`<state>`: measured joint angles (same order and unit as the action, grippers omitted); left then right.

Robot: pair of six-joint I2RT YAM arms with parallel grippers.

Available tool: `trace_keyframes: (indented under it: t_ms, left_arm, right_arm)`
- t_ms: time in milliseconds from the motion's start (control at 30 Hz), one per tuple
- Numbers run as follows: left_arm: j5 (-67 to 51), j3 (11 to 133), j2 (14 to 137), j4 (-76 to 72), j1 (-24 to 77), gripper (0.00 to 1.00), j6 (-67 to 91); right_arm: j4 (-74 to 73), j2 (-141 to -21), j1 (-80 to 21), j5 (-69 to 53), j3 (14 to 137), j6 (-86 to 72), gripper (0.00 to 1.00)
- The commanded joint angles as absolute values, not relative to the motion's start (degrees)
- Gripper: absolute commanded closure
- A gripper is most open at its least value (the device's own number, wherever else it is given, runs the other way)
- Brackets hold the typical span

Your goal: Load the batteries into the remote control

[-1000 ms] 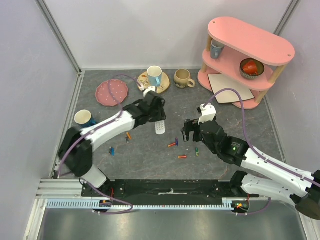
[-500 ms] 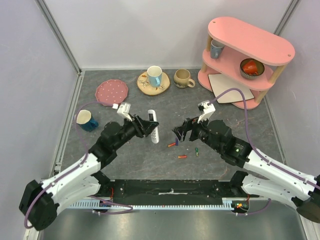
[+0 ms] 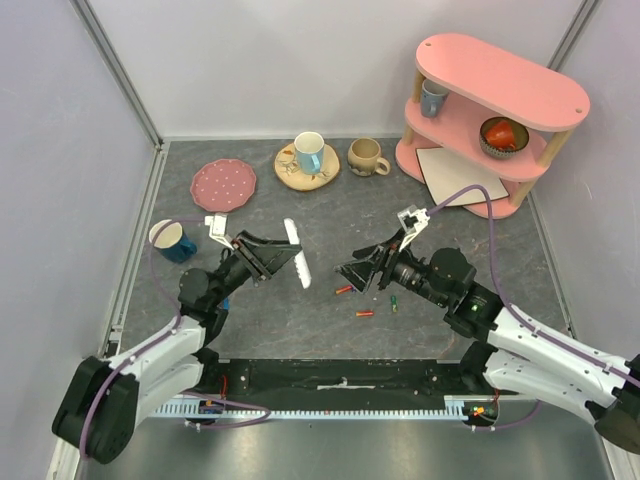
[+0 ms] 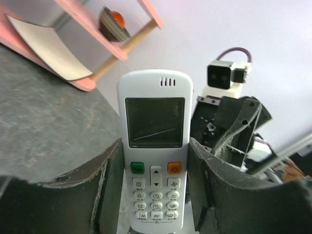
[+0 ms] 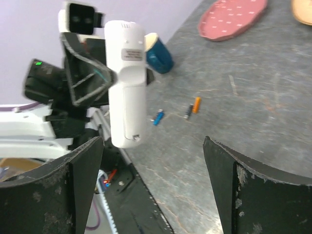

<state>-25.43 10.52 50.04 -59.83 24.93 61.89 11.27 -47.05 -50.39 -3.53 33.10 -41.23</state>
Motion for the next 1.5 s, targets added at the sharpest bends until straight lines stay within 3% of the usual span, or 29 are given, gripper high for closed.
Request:
trace_keyframes:
  t_ms: [0,200,1167,1467]
  left_arm:
    - [-35.6,12.1,55.3,-84.3,24.3,0.98,72.4]
    - [-37.7,15.0,60.4,-89.6,24.2,0.98,76.5]
    - [-35.2,17.1,59.2,-87.0,24.5,0.98,71.5]
    - [-34.7,16.2,58.7,-86.9,24.8,0.98,71.3]
  right_arm:
    - [23.0,-48.2,-49.4,-14.5,31.9,-45.3,0.09]
    - [30.7,-52.0,-48.9,-20.1,31.6,-48.4,0.02]
    - [40.7,-68.3,-51.8,-24.1,35.1,-53.3,0.09]
    - [48.1,-71.5,-52.4,-24.6,34.8,-56.6,0.15]
